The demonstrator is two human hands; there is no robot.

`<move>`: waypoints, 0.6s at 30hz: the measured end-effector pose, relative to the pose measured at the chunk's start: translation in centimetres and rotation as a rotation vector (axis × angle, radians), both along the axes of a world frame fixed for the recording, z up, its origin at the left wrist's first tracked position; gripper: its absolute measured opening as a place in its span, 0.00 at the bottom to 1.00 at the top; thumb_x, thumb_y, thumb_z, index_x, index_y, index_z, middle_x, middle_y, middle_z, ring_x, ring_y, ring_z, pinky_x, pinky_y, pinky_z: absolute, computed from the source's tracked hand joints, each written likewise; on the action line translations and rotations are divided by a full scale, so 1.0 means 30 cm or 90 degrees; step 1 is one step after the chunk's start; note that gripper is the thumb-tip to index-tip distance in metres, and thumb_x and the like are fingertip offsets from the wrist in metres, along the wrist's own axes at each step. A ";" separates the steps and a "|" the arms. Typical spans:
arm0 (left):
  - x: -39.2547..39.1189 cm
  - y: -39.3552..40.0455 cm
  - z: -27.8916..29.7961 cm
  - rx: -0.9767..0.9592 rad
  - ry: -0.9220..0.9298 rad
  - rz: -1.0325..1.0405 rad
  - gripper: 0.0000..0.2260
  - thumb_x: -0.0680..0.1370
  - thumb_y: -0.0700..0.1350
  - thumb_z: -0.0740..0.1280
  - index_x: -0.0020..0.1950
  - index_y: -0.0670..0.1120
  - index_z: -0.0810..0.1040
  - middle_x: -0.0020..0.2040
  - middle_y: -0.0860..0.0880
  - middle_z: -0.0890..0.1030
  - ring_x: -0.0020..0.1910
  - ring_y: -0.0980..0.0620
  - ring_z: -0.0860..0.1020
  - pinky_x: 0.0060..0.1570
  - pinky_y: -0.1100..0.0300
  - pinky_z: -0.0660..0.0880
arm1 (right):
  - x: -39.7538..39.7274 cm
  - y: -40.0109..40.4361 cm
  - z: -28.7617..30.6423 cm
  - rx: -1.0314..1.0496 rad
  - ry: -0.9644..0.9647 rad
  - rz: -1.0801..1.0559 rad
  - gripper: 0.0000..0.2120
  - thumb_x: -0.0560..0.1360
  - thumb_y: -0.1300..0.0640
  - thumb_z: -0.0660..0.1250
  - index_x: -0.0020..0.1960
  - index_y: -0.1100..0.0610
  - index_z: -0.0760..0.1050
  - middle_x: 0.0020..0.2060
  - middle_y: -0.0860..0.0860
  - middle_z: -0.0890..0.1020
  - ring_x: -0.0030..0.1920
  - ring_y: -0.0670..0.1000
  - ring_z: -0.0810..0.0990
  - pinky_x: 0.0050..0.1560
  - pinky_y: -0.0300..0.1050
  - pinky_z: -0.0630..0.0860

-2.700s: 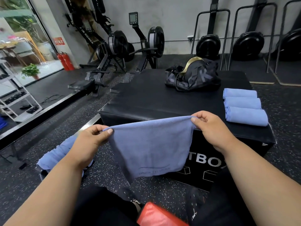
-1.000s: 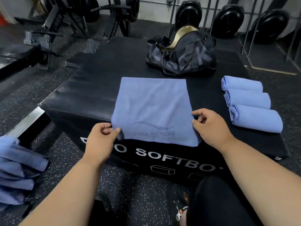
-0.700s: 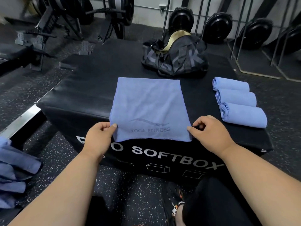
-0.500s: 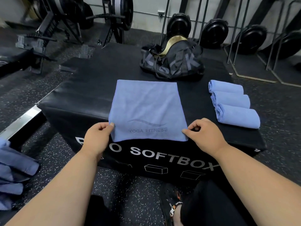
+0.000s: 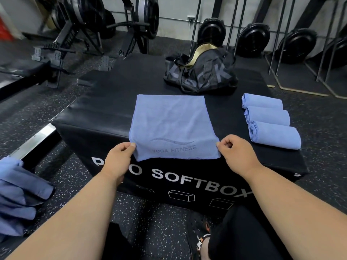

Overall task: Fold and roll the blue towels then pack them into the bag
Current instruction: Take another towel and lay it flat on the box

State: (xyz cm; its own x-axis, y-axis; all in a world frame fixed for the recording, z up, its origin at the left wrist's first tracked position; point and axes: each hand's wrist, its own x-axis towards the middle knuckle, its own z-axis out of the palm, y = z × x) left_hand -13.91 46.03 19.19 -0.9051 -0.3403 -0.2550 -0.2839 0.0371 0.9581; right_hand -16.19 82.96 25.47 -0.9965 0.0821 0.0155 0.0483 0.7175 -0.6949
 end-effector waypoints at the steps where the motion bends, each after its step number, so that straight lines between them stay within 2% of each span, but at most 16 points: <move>1: -0.003 0.006 -0.002 0.014 -0.001 0.006 0.08 0.83 0.50 0.68 0.50 0.50 0.86 0.46 0.53 0.87 0.48 0.52 0.80 0.57 0.49 0.79 | 0.000 0.000 -0.001 -0.004 0.001 0.003 0.09 0.79 0.49 0.71 0.42 0.50 0.79 0.36 0.47 0.82 0.38 0.47 0.78 0.41 0.45 0.73; 4: -0.007 0.030 -0.006 0.042 -0.005 0.034 0.04 0.82 0.47 0.71 0.53 0.50 0.85 0.53 0.46 0.88 0.53 0.46 0.84 0.64 0.43 0.79 | 0.004 -0.003 -0.009 0.034 0.012 0.025 0.07 0.76 0.47 0.74 0.42 0.47 0.79 0.37 0.47 0.80 0.40 0.45 0.78 0.40 0.40 0.69; 6: -0.011 0.043 -0.012 0.023 -0.001 0.053 0.03 0.80 0.45 0.73 0.53 0.50 0.85 0.53 0.43 0.87 0.54 0.42 0.85 0.64 0.43 0.80 | 0.000 0.001 -0.017 0.053 0.015 0.037 0.06 0.76 0.47 0.75 0.43 0.46 0.79 0.39 0.47 0.79 0.43 0.45 0.78 0.41 0.39 0.69; 8: -0.023 0.047 -0.025 0.018 -0.009 0.065 0.05 0.78 0.43 0.74 0.53 0.48 0.84 0.52 0.41 0.87 0.52 0.43 0.84 0.60 0.45 0.81 | -0.006 0.007 -0.021 0.048 0.012 0.036 0.06 0.76 0.47 0.74 0.44 0.45 0.79 0.38 0.47 0.80 0.42 0.46 0.78 0.41 0.40 0.69; 11: -0.038 0.047 -0.029 0.019 -0.044 0.050 0.13 0.76 0.45 0.76 0.58 0.41 0.82 0.45 0.45 0.86 0.44 0.46 0.83 0.46 0.55 0.79 | -0.009 0.010 -0.025 0.048 0.017 0.034 0.06 0.77 0.48 0.74 0.44 0.46 0.79 0.37 0.47 0.81 0.41 0.46 0.79 0.41 0.41 0.70; 12: -0.038 0.047 -0.027 0.024 -0.056 0.044 0.15 0.75 0.47 0.76 0.58 0.40 0.82 0.45 0.47 0.86 0.43 0.47 0.84 0.45 0.56 0.77 | -0.007 0.009 -0.026 0.049 0.019 0.033 0.06 0.77 0.47 0.74 0.44 0.46 0.79 0.38 0.47 0.80 0.40 0.46 0.79 0.41 0.40 0.69; 13: -0.039 0.049 -0.028 0.031 -0.065 0.040 0.16 0.75 0.48 0.76 0.57 0.41 0.83 0.46 0.47 0.87 0.45 0.47 0.85 0.46 0.56 0.77 | -0.006 0.007 -0.026 0.053 0.021 0.032 0.05 0.76 0.47 0.74 0.44 0.46 0.79 0.38 0.47 0.80 0.40 0.46 0.79 0.40 0.40 0.69; 15: -0.034 0.062 -0.017 0.044 -0.077 0.034 0.10 0.78 0.48 0.75 0.53 0.43 0.84 0.49 0.48 0.88 0.50 0.49 0.84 0.50 0.56 0.76 | -0.005 0.003 -0.026 0.067 0.020 0.028 0.05 0.77 0.48 0.74 0.44 0.46 0.79 0.40 0.46 0.80 0.41 0.45 0.78 0.40 0.39 0.68; 18: -0.020 0.080 0.001 0.061 -0.098 0.021 0.07 0.81 0.48 0.71 0.53 0.45 0.84 0.50 0.50 0.87 0.49 0.50 0.81 0.47 0.56 0.73 | -0.011 -0.001 -0.023 0.096 0.017 0.030 0.07 0.77 0.49 0.73 0.41 0.47 0.78 0.42 0.45 0.79 0.42 0.45 0.78 0.44 0.44 0.70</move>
